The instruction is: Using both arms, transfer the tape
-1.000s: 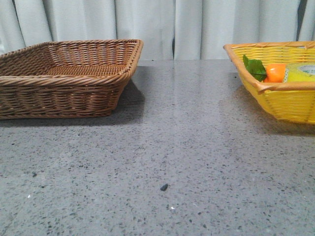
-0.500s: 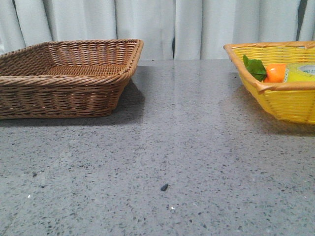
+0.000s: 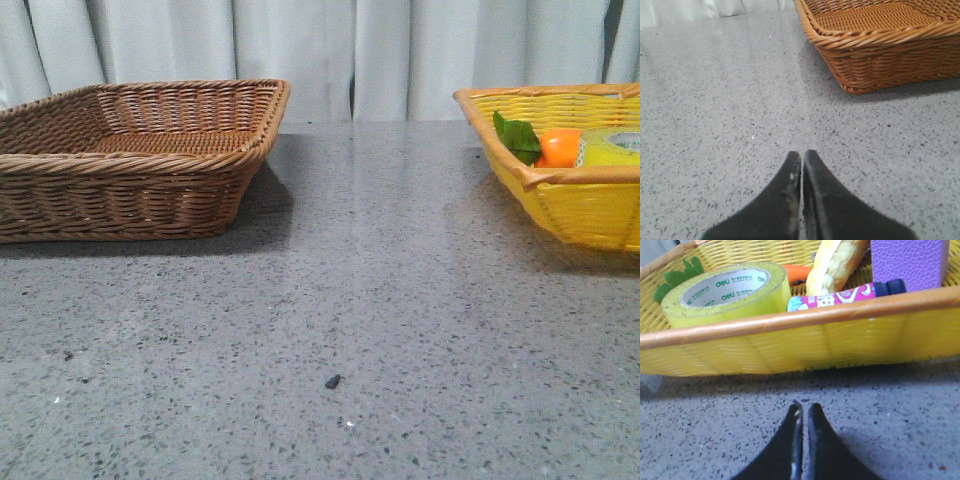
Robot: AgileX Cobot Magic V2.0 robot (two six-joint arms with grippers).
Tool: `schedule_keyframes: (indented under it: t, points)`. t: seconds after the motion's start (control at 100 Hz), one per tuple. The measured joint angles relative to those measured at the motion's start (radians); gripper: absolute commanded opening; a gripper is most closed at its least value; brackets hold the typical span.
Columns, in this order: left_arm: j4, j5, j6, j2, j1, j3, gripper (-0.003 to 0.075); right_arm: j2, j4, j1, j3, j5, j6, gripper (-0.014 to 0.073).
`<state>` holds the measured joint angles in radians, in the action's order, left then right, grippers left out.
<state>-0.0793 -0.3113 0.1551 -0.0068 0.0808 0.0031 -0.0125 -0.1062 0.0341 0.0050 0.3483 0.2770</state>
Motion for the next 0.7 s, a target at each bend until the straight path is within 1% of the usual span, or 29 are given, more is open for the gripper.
schedule_keyframes:
  t: [0.11, 0.31, 0.6, 0.7]
  points:
    - [-0.006, 0.02, 0.0, 0.0, 0.0, 0.0, -0.0021, 0.0, 0.0, 0.0, 0.0, 0.0, 0.0, -0.0067]
    - [-0.079, 0.061, 0.0, 0.0, 0.0, 0.0, -0.0021, 0.0, 0.0, 0.0, 0.0, 0.0, 0.0, -0.0067]
    - [-0.089, 0.151, 0.0, 0.0, 0.0, 0.0, -0.0021, 0.0, 0.0, 0.0, 0.0, -0.002, 0.0, -0.0067]
    - [-0.089, 0.171, 0.0, 0.0, 0.0, 0.0, -0.002, 0.0, 0.0, 0.0, 0.003, -0.025, 0.0, -0.0067]
